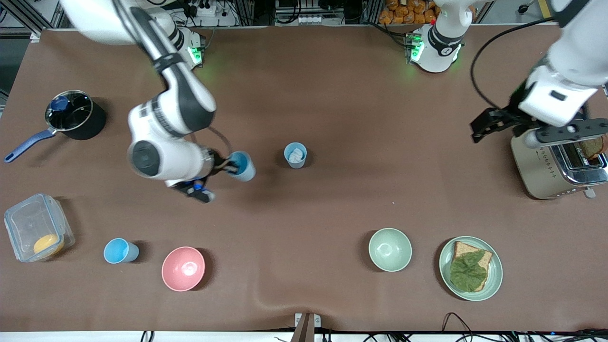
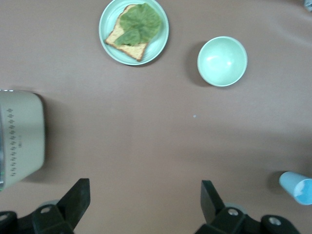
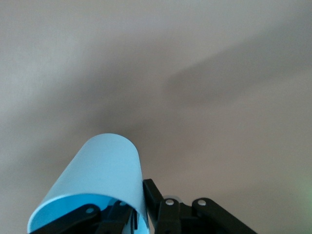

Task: Stack blue cups with both arms
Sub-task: 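Lower the blue cup with the right gripper into the tissue cup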

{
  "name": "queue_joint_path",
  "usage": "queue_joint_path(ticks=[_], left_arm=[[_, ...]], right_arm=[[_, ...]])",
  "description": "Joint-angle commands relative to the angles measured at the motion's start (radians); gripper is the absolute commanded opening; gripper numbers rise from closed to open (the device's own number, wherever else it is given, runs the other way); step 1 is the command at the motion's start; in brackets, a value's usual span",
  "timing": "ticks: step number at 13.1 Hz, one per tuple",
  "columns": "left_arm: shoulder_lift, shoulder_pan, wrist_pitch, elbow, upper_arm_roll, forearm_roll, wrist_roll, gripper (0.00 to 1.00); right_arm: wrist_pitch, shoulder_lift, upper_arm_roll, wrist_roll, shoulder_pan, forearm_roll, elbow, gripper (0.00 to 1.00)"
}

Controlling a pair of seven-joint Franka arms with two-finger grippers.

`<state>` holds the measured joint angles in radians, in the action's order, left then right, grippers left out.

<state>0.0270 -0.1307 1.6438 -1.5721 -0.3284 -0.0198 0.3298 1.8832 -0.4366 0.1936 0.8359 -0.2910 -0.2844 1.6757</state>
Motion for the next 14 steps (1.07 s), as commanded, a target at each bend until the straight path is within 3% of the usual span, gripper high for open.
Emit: queue_joint_path(ticks=[1,5,8,14], left_arm=[[-0.018,0.063,-0.019,-0.014,0.106,0.020,-0.095,1.00],[-0.024,0.112,-0.052,-0.012,0.186,0.021,-0.126,1.00],[-0.024,0.112,-0.053,-0.012,0.184,0.021,-0.121,1.00],[-0.016,0.111,-0.053,-0.014,0.175,0.018,-0.115,1.00]], right_arm=[[-0.007,-0.023,-0.016,0.196,-0.138,-0.016,-0.059,0.00],[0.013,-0.053,-0.019,0.305,-0.221,0.031,-0.057,0.00],[0.086,-0.100,-0.019,0.364,-0.257,0.065,-0.060,0.00],[0.088,-0.113,-0.019,0.367,-0.269,0.067,-0.068,0.00]])
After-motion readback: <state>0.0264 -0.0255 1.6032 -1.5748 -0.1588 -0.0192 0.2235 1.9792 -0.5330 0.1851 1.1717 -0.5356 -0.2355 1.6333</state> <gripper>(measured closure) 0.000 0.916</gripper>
